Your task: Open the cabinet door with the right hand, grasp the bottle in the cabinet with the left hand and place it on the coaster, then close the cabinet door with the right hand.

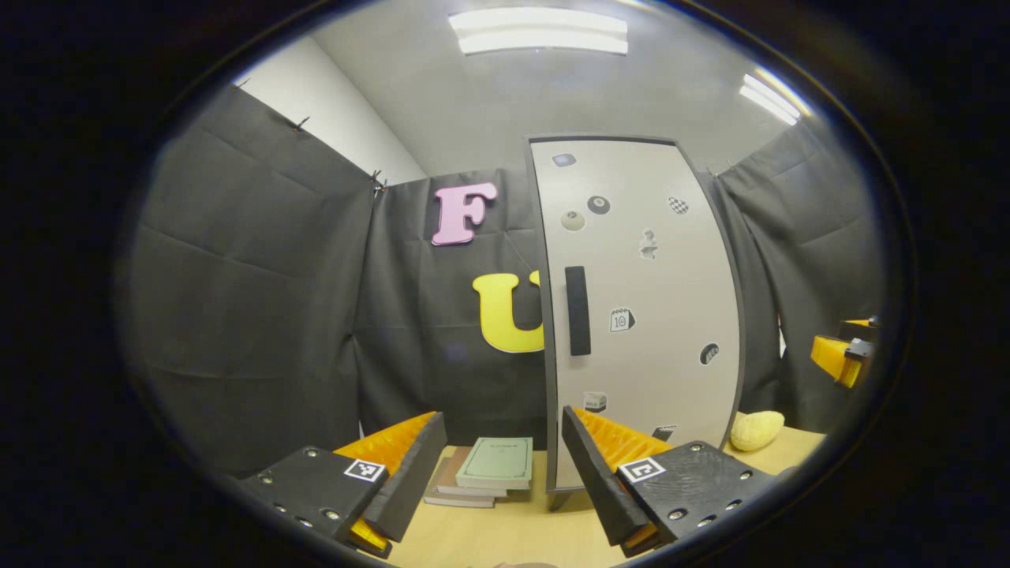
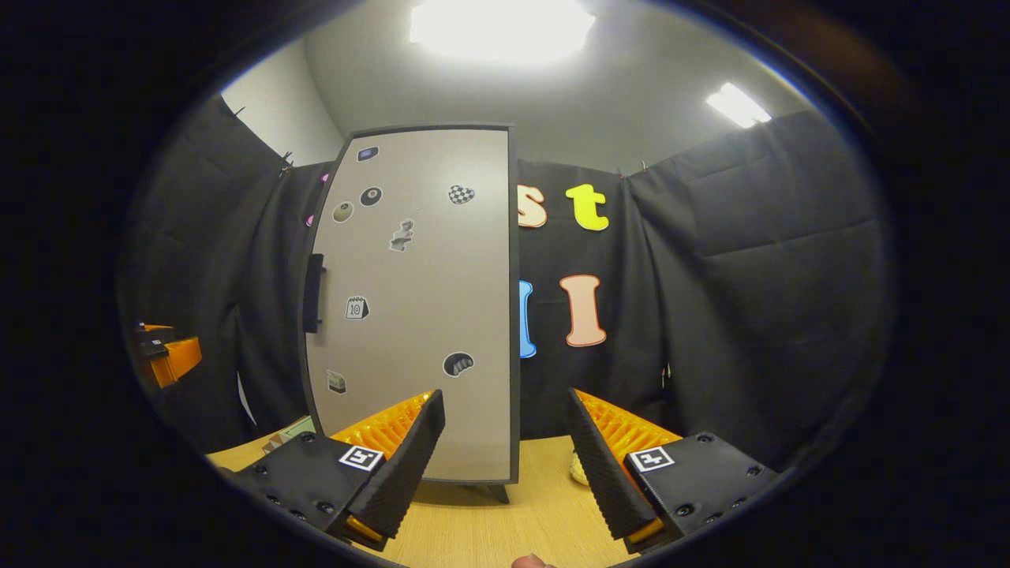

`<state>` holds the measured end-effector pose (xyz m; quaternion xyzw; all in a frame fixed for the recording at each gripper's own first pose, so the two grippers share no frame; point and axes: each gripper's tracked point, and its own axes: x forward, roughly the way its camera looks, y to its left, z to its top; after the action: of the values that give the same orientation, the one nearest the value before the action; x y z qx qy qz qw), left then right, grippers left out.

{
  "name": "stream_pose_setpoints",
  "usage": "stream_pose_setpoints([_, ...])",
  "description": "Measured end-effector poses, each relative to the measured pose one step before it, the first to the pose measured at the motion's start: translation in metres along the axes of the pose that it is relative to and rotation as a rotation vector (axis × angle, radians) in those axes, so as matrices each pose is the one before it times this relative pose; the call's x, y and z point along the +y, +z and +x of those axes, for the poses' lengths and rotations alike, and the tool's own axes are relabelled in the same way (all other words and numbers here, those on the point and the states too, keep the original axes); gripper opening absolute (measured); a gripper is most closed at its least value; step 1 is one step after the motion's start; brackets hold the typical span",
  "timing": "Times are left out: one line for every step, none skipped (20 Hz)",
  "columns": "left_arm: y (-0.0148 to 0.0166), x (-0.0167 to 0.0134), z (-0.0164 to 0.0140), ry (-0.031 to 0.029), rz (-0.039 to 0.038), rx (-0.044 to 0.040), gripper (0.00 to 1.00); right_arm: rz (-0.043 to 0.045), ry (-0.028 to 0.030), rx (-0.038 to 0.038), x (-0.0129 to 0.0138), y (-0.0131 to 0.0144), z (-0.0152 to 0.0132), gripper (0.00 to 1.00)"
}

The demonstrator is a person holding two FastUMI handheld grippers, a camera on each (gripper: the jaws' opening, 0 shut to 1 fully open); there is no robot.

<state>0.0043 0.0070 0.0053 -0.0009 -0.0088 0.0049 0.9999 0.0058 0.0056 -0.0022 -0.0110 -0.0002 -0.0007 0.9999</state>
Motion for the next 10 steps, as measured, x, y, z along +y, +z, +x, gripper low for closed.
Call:
stream_pose_setpoints([-0.00060,0.00098,-0.00113,0.00142,0.00268,0.00025,0.89,-0.00225,0.00294,-0.00231,0.00082,0.00164,0.00061,0.97])
stream_pose_setpoints([-0.00023,0.00062,0.00005,0.00121,0.00138,0.00048,0.89,-0.00262,0.00485,-0.00282,0.00193,0.00179,0.00133,0.97])
stream_pose_setpoints([-0.00049,0.00178,-0.00117,0.00248,0.00129,0.00056,0.89,-0.00137,0.00761,-0.00203,0.00341,0.00139,0.00030,0.97])
stream_pose_setpoints([-0.00081,0.00282,-0.00057,0.00583,0.00197,0.00141,0.89,0.00037,0.01056,-0.00144,0.00430,0.00196,0.00334,0.97])
stream_pose_setpoints([-0.00085,0.00411,-0.00120,0.00804,0.00156,0.00156,0.89,0.00259,0.01149,0.00019,0.00504,0.00239,0.00298,0.97])
stream_pose_setpoints([0.00040,0.00520,-0.00212,0.00908,0.00048,0.00033,0.89,0.00574,0.01365,0.00082,0.00611,0.00202,0.00399,0.97])
stream_pose_setpoints([0.00053,0.00688,-0.00262,0.01129,0.00146,-0.00216,0.89,0.00668,0.01540,0.00002,0.00720,0.00350,0.00423,0.97])
stream_pose_setpoints([0.00070,0.00832,-0.00332,0.01423,0.00529,-0.00099,0.92,0.00636,0.01671,-0.00163,0.00751,0.00386,0.00433,0.97])
stream_pose_setpoints([0.00007,0.00844,-0.00304,0.01590,0.00752,-0.00073,0.91,0.00615,0.01779,-0.00431,0.00840,0.00568,0.00556,0.97])
stream_pose_setpoints([0.00067,0.01037,-0.00274,0.01752,0.00850,-0.00213,0.89,0.00643,0.01847,-0.00678,0.00843,0.00605,0.00570,0.97])
